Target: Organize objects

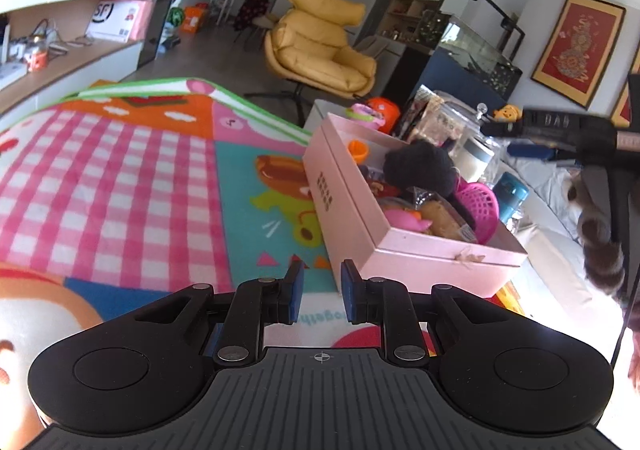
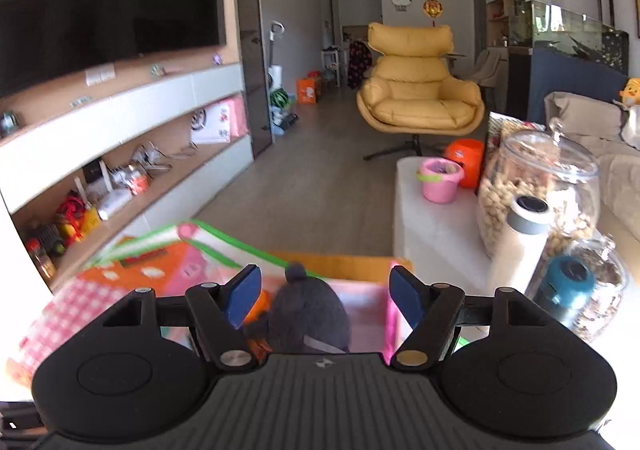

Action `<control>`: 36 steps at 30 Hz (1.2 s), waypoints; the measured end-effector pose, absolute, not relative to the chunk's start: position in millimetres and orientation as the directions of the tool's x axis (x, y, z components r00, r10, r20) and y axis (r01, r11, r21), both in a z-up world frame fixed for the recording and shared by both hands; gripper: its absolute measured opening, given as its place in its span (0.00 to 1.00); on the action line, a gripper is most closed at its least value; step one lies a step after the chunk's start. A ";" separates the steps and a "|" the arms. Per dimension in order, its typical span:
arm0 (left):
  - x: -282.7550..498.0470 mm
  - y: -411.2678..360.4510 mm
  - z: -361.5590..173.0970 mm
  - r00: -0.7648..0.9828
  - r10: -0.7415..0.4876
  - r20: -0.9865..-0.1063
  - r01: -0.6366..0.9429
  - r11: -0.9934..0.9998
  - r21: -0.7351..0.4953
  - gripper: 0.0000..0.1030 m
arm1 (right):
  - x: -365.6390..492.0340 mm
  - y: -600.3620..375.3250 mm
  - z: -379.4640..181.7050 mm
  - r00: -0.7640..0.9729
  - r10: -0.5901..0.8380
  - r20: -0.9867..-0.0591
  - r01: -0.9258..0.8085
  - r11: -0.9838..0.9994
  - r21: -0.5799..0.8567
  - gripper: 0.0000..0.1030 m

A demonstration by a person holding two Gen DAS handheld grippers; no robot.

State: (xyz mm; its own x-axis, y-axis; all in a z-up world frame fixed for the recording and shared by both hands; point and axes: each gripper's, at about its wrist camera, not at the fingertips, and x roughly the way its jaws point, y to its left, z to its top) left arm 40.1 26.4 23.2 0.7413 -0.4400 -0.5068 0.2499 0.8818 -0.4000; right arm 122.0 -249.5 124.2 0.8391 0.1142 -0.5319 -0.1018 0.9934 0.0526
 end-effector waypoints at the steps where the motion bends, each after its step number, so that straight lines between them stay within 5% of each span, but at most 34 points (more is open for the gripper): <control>1: 39.2 24.0 22.9 0.741 -0.449 -0.500 0.256 0.876 -0.408 0.21 | 122.5 -253.4 117.4 0.826 0.103 -0.554 -0.091 0.995 0.049 0.55; 4: 35.8 16.9 24.2 0.741 -0.471 -0.478 0.276 0.863 -0.423 0.21 | 123.2 -262.9 96.7 0.787 0.075 -0.612 -0.065 0.997 0.039 0.40; 20: 44.7 3.0 55.4 0.799 -0.395 -0.454 0.239 0.900 -0.363 0.21 | 60.8 -242.4 78.4 0.785 0.211 -0.582 -0.243 0.970 0.024 0.40; 28: 77.4 -25.9 61.4 0.796 -0.296 -0.528 0.201 0.952 -0.231 0.22 | -1.8 -243.4 80.7 0.858 0.179 -0.482 -0.252 0.964 -0.090 0.64; 34: 91.6 -41.3 49.5 0.775 -0.212 -0.596 0.184 0.977 -0.108 0.50 | 4.9 -243.2 43.5 0.837 0.024 -0.546 -0.152 0.970 -0.192 0.62; 36: 92.2 -35.9 46.4 0.785 -0.183 -0.592 0.164 0.983 -0.087 0.74 | 14.2 -245.6 33.2 0.829 -0.005 -0.559 -0.125 0.973 -0.194 0.57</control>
